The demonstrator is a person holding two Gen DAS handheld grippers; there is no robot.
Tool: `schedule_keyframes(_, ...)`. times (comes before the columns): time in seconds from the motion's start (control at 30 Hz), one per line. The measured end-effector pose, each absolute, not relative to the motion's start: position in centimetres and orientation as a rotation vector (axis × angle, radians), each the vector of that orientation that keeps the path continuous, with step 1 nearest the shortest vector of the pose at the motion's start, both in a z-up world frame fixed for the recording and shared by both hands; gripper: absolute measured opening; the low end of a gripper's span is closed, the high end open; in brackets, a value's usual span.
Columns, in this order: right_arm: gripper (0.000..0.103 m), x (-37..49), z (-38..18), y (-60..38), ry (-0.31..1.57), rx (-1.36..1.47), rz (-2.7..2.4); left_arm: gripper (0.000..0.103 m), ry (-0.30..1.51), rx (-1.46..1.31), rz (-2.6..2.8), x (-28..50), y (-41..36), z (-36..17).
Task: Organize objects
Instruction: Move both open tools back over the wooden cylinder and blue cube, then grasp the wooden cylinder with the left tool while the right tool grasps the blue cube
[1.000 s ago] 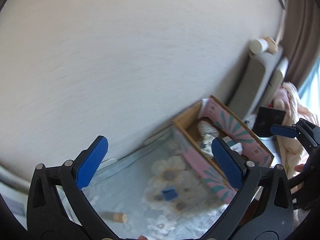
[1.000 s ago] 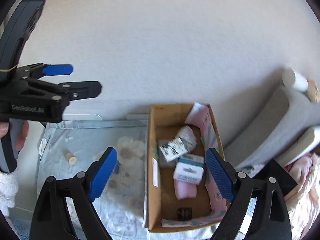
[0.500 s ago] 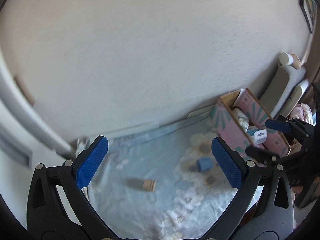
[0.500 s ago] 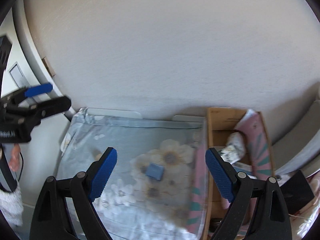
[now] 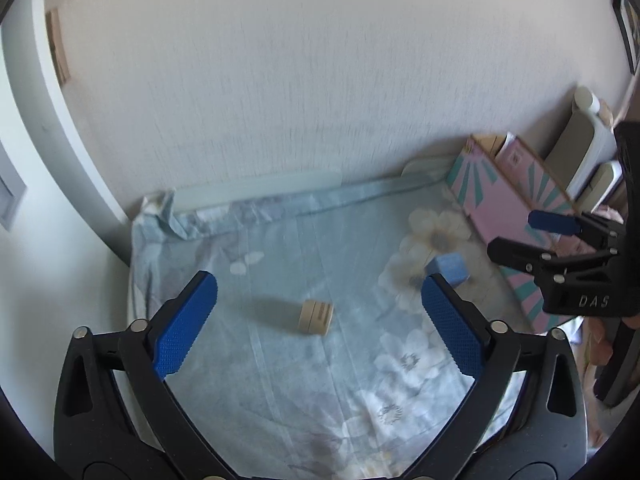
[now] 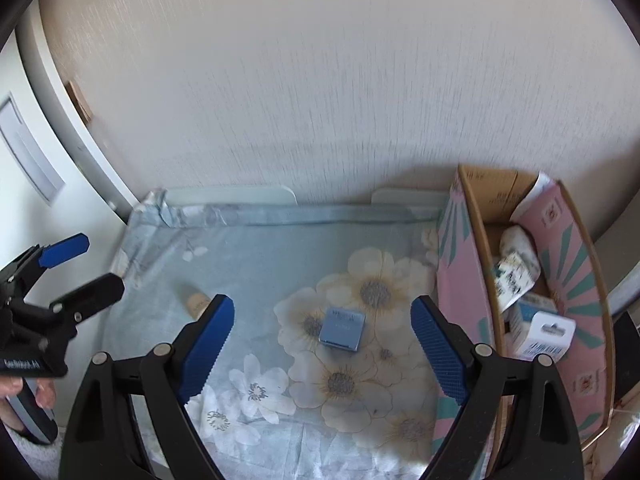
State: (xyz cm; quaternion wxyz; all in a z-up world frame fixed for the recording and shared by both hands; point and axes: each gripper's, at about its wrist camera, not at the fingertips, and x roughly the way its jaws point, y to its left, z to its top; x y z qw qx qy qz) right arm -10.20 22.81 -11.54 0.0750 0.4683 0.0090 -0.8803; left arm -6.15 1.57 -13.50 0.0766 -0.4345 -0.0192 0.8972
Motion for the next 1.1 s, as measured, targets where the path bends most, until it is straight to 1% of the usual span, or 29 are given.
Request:
schedule_keyframes(0.17,0.088,-10.8,-14.9,22.9,0.014,1.477,-2.66,0.089,-0.036,-1.406,2.624,-7.0,1.8,-18.3)
schedule_keyframes(0.27,0.088,-11.4,-16.9,23.0,0.006,1.518,-2.661,0.086,-0.051,-1.429,2.599,-7.5,1.8,-20.6)
schedule_keyframes(0.43,0.08,-12.5,-19.7,23.0,0.005,1.569,-2.656,0.082,-0.049,-1.431,2.579,-8.4,1.8,-23.0)
schedule_keyframes(0.5,0.076,-12.9,-20.6,22.9,0.01,1.581,-2.653,0.076,-0.05,-1.435,2.571,-8.7,1.8,-23.5)
schedule_keyframes(0.57,0.075,-13.3,-21.4,22.8,0.007,1.594,-2.65,0.075,-0.053,-1.434,2.569,-8.9,1.8,-24.0)
schedule_keyframes(0.67,0.072,-13.6,-22.3,22.7,0.004,1.607,-2.655,0.067,-0.058,-1.437,2.561,-9.2,1.9,-24.7)
schedule_keyframes(0.73,0.069,-13.8,-22.7,22.6,0.004,1.611,-2.655,0.065,-0.057,-1.443,2.559,-9.2,1.9,-25.2)
schedule_keyframes(0.87,0.062,-14.0,-23.0,22.5,0.016,1.597,-2.673,0.055,-0.058,-1.422,2.569,-9.2,2.0,-25.4)
schedule_keyframes(0.93,0.056,-14.0,-23.1,22.5,0.019,1.593,-2.674,0.047,-0.039,-1.418,2.573,-9.3,2.2,-25.6)
schedule_keyframes(0.97,0.054,-14.0,-23.2,22.4,0.022,1.591,-2.674,0.039,-0.03,-1.418,2.573,-9.4,2.3,-25.6)
schedule_keyframes(1.03,0.048,-14.1,-23.3,22.3,0.027,1.592,-2.672,0.034,-0.016,-1.42,2.57,-9.5,2.5,-25.8)
schedule_keyframes(1.07,0.046,-14.1,-23.4,22.2,0.034,1.593,-2.672,0.029,-0.011,-1.43,2.566,-9.6,2.6,-26.0)
schedule_keyframes(1.1,0.04,-14.2,-23.4,22.2,0.042,1.593,-2.674,0.026,-0.007,-1.44,2.561,-9.7,2.7,-26.2)
